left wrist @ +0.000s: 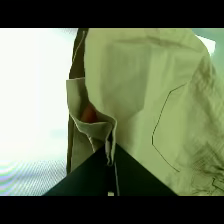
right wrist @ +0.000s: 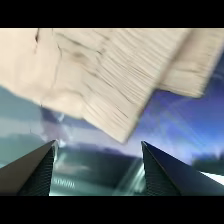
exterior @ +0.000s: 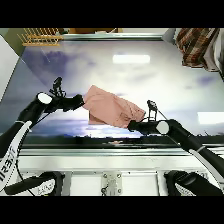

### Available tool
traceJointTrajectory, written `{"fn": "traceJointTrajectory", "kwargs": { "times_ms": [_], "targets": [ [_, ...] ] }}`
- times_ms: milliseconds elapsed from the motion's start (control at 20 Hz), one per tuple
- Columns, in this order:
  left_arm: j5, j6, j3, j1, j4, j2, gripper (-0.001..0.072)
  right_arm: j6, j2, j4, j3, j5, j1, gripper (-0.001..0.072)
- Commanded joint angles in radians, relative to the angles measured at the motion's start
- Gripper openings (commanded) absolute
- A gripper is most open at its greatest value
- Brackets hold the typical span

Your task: Fold the clothes and pants, and hang the long-sleeved shirts on hangers.

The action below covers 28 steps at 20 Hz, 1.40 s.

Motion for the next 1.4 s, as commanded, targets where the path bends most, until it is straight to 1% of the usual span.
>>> {"fn": "traceJointTrajectory", "kwargs": {
  "times_ms": [0,200,250,300,350,400,450,500,550,600,650,750,800,900,1000,1100,1200,1350],
  "targets": [
    [0.003,0.002,-0.040,0.000,-0.001,0.046,0.0006,-0.020,-0.082,0.027,-0.004,-0.122,0.038,0.0570],
    [0.004,0.002,-0.040,0.000,-0.001,0.046,0.0006,-0.086,-0.090,0.027,-0.004,-0.120,0.037,0.0569],
    [0.004,0.002,-0.040,0.000,0.000,0.046,0.0006,-0.089,-0.091,0.026,-0.004,-0.117,0.037,0.0555],
    [0.004,0.002,-0.040,0.000,-0.001,0.046,0.0006,-0.089,-0.092,0.026,-0.004,-0.117,0.037,0.0455],
    [0.005,0.002,-0.040,0.000,-0.001,0.046,0.0006,-0.090,-0.093,0.026,-0.004,-0.117,0.037,0.0316],
    [0.007,0.002,-0.040,0.000,-0.001,0.046,0.0006,-0.089,-0.094,0.026,-0.004,-0.117,0.037,0.0212],
    [0.007,0.002,-0.040,0.000,-0.001,0.046,0.0006,-0.101,-0.093,0.027,-0.004,-0.116,0.037,0.0069],
    [0.006,0.002,-0.038,0.000,-0.001,0.047,0.0006,-0.133,-0.084,0.026,-0.001,-0.113,0.037,0.0008],
    [-0.005,0.002,-0.017,0.003,0.000,0.050,0.0006,-0.174,-0.064,0.019,0.018,-0.085,0.025,0.0008],
    [-0.016,0.002,0.018,0.011,-0.002,0.064,0.0006,-0.202,-0.037,-0.005,0.060,-0.026,0.002,0.0007],
    [-0.027,0.002,0.069,0.020,-0.001,0.095,0.0006,-0.221,0.003,-0.051,0.130,0.070,-0.035,0.0007],
    [-0.054,0.002,0.220,0.035,-0.006,0.192,0.0006,-0.220,0.089,-0.141,0.329,0.286,-0.121,0.0007],
    [-0.067,0.002,0.300,0.034,-0.010,0.242,0.0006,-0.220,0.128,-0.147,0.451,0.390,-0.167,0.0007],
    [-0.089,0.001,0.458,0.012,-0.009,0.346,0.0006,-0.214,0.189,-0.118,0.674,0.534,-0.228,0.0007],
    [-0.088,0.001,0.564,-0.031,-0.006,0.449,0.0006,-0.185,0.243,-0.099,0.843,0.593,-0.240,0.0007],
    [-0.090,0.001,0.619,-0.079,0.000,0.549,0.0006,-0.135,0.298,-0.085,0.940,0.610,-0.240,0.0007],
    [-0.089,-0.008,0.630,-0.119,0.000,0.635,0.0006,-0.069,0.359,-0.086,0.968,0.620,-0.240,0.0007],
    [-0.090,-0.064,0.630,-0.146,0.003,0.723,0.0005,0.058,0.421,-0.087,0.968,0.689,-0.240,0.0007]
  ]
}}
